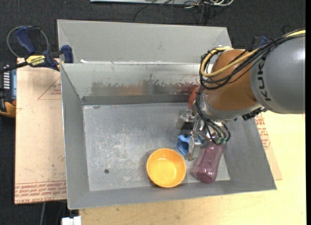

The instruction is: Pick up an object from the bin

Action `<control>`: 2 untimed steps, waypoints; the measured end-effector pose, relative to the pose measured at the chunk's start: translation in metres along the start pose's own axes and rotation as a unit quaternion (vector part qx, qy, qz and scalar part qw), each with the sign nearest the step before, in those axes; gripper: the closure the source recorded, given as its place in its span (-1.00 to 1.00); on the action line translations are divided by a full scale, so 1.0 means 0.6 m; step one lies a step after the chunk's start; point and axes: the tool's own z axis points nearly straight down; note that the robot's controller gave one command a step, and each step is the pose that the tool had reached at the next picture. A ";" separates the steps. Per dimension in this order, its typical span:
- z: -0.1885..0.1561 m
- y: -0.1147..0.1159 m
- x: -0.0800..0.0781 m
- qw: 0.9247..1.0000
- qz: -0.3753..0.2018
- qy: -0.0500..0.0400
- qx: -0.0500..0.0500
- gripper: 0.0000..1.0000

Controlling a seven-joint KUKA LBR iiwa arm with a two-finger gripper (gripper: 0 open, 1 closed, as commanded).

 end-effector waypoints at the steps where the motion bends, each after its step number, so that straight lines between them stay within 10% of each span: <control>1: -0.007 -0.001 -0.001 1.000 0.000 -0.002 0.001 -1.00; 2: 0.102 0.103 0.053 0.988 -0.153 -0.001 0.000 -1.00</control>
Offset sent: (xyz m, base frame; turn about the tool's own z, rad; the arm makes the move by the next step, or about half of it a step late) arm -0.0313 0.0607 -0.0602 -0.3076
